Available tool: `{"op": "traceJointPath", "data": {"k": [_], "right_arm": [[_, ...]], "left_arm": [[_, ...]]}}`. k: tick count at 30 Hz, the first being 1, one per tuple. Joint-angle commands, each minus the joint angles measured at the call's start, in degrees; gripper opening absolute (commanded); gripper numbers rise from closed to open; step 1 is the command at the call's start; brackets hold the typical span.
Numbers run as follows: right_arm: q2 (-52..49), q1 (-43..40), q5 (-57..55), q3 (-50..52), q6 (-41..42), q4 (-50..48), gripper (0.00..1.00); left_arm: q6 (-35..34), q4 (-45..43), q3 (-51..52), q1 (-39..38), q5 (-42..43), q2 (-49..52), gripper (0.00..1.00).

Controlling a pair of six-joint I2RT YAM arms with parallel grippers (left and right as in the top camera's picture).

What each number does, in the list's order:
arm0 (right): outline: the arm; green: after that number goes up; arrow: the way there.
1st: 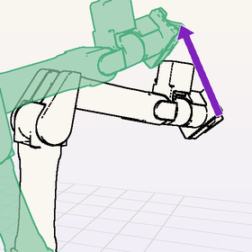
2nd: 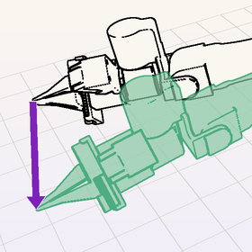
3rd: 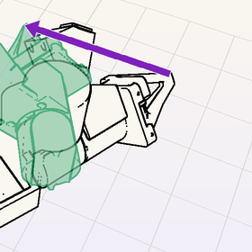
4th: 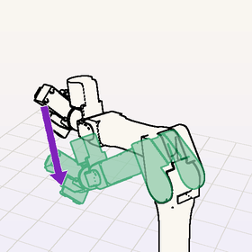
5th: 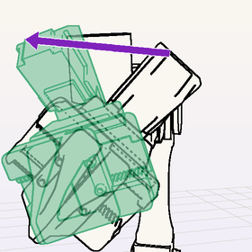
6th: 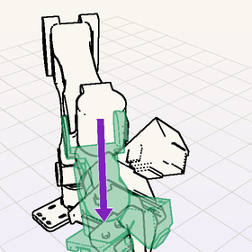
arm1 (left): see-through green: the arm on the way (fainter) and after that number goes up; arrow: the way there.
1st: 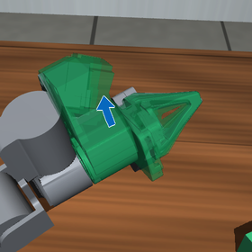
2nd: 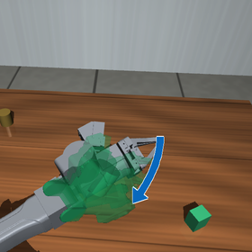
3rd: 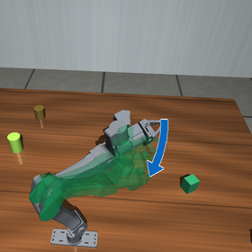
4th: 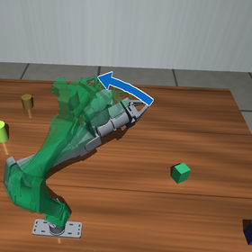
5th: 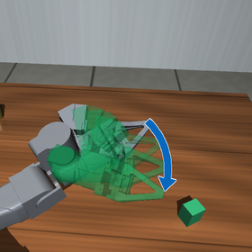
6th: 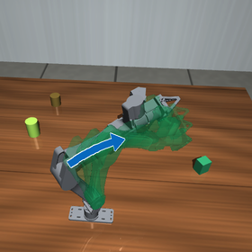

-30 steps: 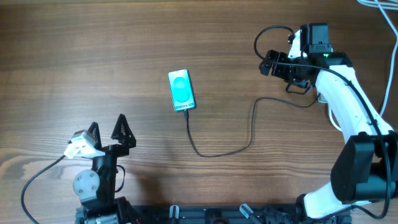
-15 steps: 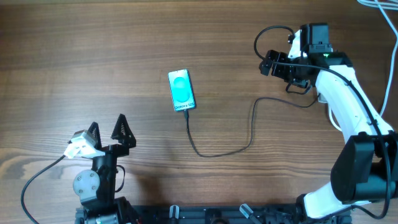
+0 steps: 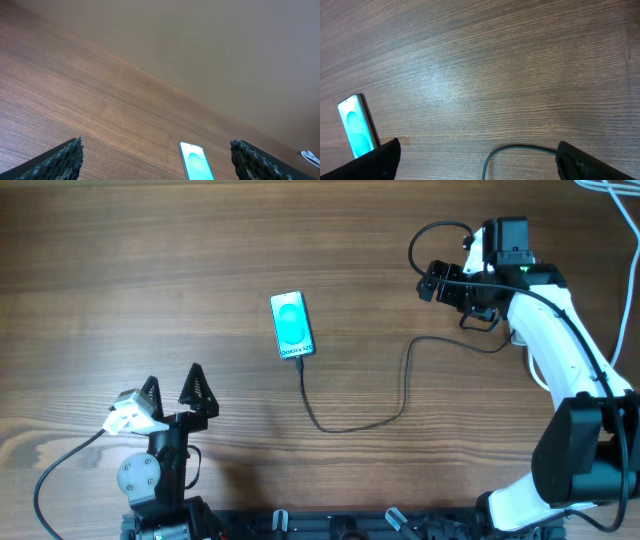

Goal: Plug charger to phone and switch on socket

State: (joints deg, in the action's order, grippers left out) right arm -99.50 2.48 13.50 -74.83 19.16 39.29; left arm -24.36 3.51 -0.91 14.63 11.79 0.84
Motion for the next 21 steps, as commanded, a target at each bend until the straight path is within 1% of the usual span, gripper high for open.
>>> {"op": "traceJointPath", "data": {"k": [1, 8, 18, 21], "right_arm": [[2.75, 0.31, 0.04, -0.15, -0.76, -0.31, 1.00], [13.03, 0.31, -0.07, -0.15, -0.79, -0.33, 1.00], [35.58, 0.31, -0.59, -0.15, -1.01, -0.33, 1.00], [40.41, 0.31, -0.59, -0.15, -0.98, 1.29, 1.00]], "left_arm": [[-0.09, -0.15, 0.59, -0.11, -0.76, -0.68, 1.00], [-0.09, -0.15, 0.59, -0.11, -0.76, -0.68, 1.00], [-0.09, -0.15, 0.59, -0.11, -0.76, -0.68, 1.00], [-0.11, -0.15, 0.59, -0.11, -0.76, -0.68, 1.00]]}}
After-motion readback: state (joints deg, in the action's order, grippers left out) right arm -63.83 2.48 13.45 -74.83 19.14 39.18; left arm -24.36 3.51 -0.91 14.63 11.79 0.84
